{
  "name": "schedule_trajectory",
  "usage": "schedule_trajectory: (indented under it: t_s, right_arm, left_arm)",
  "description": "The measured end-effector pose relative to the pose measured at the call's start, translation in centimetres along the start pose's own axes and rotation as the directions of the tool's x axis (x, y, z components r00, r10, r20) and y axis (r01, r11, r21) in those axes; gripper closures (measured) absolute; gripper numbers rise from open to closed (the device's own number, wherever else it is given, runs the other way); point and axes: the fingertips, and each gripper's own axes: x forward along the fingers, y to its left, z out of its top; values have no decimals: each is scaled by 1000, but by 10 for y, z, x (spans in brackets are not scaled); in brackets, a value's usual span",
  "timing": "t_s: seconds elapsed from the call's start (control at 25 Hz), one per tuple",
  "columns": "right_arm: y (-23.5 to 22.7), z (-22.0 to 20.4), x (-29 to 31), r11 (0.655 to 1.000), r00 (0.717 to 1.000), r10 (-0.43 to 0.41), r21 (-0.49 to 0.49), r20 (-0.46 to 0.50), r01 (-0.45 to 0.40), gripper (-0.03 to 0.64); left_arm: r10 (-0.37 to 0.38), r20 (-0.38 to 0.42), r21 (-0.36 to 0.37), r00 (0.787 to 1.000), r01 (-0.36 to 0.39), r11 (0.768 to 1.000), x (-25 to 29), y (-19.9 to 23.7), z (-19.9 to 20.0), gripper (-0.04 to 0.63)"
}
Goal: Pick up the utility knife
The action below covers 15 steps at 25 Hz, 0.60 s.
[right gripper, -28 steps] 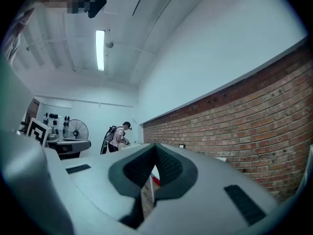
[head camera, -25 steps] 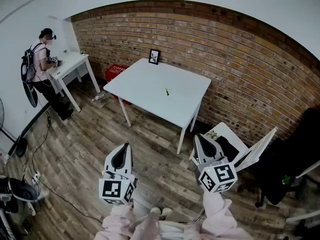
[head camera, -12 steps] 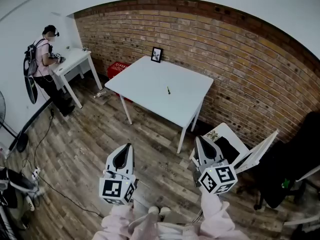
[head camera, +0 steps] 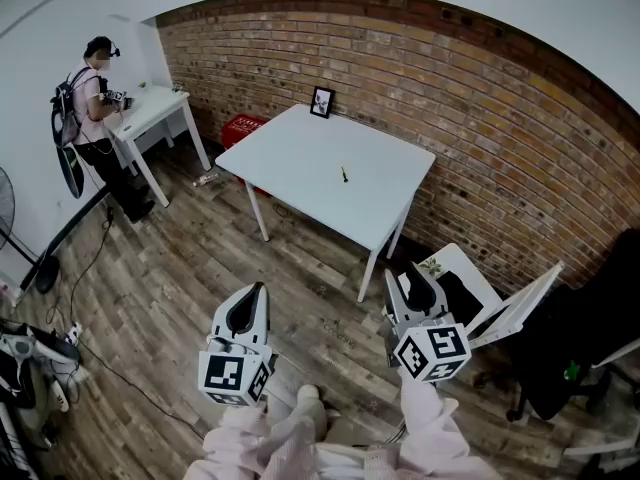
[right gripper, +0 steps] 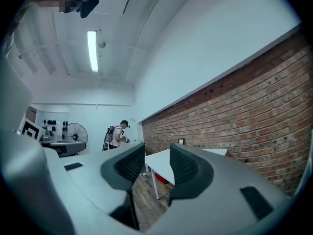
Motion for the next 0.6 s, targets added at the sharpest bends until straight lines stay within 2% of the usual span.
schedule_trajectory:
  t_s: [0.28, 0.6]
  right_arm:
    - [-5, -10, 15, 1000, 1000, -8, 1, -15, 8, 436]
    - [-22, -27, 55, 999, 998, -43, 15, -45, 44, 433]
  left_arm:
    - [1, -12, -26, 1000, -1, 1000, 12, 9, -10, 600]
    - [-12, -29, -54, 1000, 11, 998, 55, 34, -25, 600]
